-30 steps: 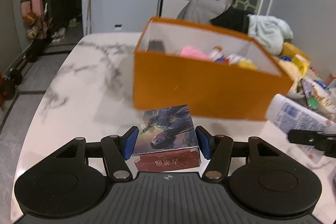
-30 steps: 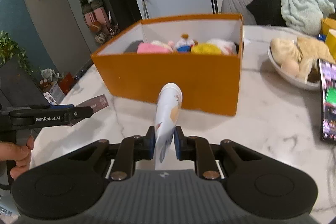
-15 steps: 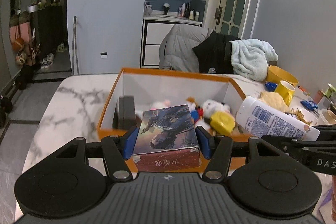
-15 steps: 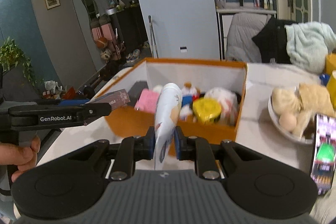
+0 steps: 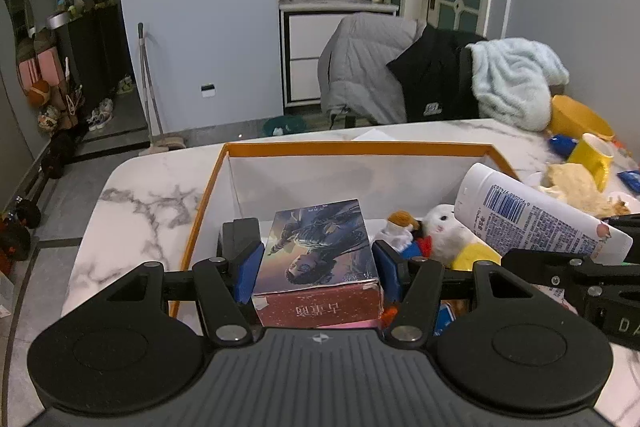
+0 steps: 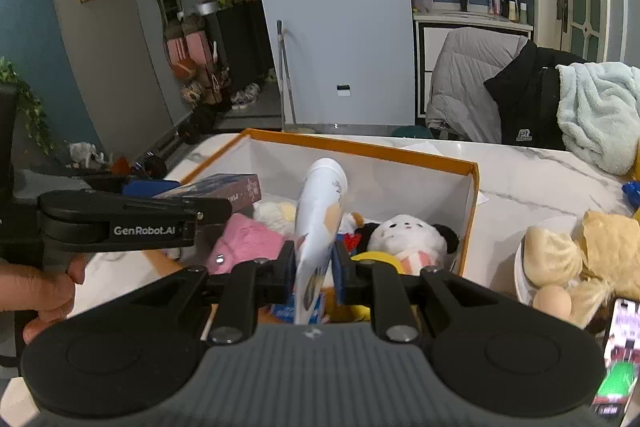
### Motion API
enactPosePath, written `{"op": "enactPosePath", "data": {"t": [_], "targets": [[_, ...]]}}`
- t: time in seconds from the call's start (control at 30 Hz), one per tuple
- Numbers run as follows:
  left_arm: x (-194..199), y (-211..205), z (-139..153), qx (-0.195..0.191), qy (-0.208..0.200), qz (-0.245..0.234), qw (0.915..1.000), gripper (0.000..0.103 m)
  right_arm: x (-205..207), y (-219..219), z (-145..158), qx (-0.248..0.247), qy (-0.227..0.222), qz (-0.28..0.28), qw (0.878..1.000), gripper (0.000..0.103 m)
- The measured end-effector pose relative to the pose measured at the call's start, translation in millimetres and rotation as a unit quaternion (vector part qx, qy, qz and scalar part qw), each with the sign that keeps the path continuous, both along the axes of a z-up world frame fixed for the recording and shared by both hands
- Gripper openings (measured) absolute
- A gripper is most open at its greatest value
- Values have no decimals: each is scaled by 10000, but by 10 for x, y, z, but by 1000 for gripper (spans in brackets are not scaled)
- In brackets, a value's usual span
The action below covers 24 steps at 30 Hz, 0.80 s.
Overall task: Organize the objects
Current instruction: 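Carry the card deck and lotion tube into the orange box and release both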
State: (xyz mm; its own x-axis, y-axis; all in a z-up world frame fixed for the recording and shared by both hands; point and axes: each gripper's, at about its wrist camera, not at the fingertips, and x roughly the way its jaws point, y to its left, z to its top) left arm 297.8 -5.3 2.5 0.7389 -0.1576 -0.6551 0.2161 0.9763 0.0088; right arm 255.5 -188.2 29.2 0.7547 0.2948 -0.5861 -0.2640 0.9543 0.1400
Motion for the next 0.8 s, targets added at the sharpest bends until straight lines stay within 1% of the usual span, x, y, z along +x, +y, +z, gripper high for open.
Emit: {"op": "enactPosePath", "data": {"t": [0.2,0.33,0.47,0.67,0.8], "targets": [[253,-91,-122,316,135,90,9994,69,382,29,-99,-85,283,40,9996,20],[383,-110,-189,380,263,161,9988,69,586,80,-170,-161,424,-1,9990,20],[468,-111,-265,364,411,238,9982,69,748,130,-229,-273,525,-13,9982,20],[544,-121,-278,404,486,343,9974,69,931,208,-305,-498,693,-43,9963,20],[579,-137,-301,466,506,394,9968,69,1042,212,-365,-543,819,-114,9951,21]]}}
